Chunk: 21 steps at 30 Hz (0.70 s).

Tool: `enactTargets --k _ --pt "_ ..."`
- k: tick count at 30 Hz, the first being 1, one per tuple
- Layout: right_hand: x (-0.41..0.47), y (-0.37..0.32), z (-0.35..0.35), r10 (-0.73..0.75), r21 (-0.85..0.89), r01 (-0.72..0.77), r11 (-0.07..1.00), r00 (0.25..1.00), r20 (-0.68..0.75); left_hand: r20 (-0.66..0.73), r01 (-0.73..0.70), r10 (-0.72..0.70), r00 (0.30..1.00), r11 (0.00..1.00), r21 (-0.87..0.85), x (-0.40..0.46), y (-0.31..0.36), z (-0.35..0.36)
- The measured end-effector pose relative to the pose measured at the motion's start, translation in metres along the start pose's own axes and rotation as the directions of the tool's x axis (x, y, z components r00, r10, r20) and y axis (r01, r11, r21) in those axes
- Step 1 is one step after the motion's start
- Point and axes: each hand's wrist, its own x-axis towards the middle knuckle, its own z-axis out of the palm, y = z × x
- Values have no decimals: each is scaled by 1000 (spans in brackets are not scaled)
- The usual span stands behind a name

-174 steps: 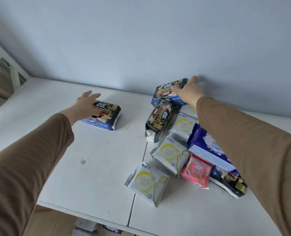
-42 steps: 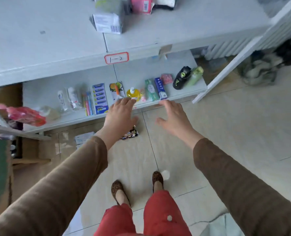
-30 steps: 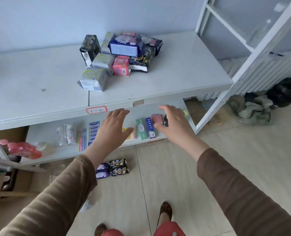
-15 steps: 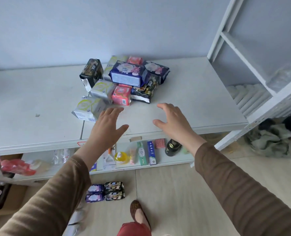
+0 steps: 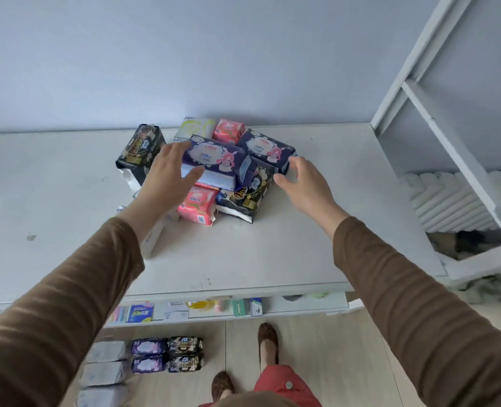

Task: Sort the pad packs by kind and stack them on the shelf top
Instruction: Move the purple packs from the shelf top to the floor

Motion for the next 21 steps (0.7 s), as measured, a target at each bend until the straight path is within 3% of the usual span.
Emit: enactTargets --k 5,8,11,16,21 --pt "75 21 1 96 31 -96 995 995 4 132 149 -139 981 986 -69 52 -12 2" --pt "110 31 8 173 77 -183 980 978 119 346 208 -140 928 963 -169 73 -18 -3" --pt "136 37 20 263 96 -297 950 927 268 463 220 -137 876 967 -130 82 -21 -6" --pt "154 42 38 279 291 -403 868 880 385 460 81 -91 883 996 42 85 -13 -10" --pt "147 38 37 220 408 -345 846 921 322 444 20 -92 891 986 165 74 -6 -20"
